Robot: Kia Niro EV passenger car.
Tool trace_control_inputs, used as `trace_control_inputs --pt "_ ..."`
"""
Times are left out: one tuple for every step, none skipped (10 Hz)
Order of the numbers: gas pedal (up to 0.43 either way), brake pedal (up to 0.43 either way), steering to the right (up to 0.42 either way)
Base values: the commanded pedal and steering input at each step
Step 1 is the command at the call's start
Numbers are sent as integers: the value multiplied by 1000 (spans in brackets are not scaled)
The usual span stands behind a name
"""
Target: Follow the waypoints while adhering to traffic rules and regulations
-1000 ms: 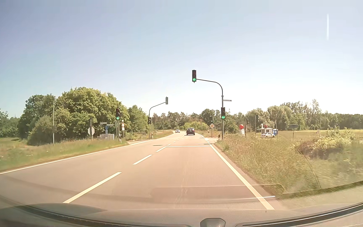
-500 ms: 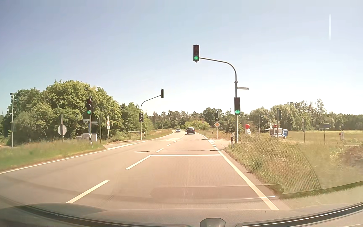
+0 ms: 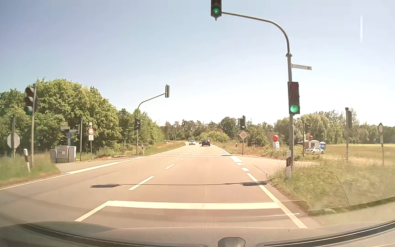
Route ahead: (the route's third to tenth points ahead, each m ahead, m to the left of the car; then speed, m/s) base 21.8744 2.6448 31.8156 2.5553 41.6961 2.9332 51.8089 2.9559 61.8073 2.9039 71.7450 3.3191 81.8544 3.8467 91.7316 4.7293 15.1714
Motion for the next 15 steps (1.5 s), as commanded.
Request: trace_control_inputs --pt "79 30 1" --pt "87 30 1" --pt "98 30 1" --pt "98 30 0" --pt "98 30 -2" --pt "98 30 -2" --pt "98 30 -2" --pt "98 30 -2" --pt "98 30 -2" --pt "98 30 -2" --pt "98 30 -2" --pt "98 30 -2" --pt "98 30 -2" --pt "87 30 -2" --pt "87 30 -2"
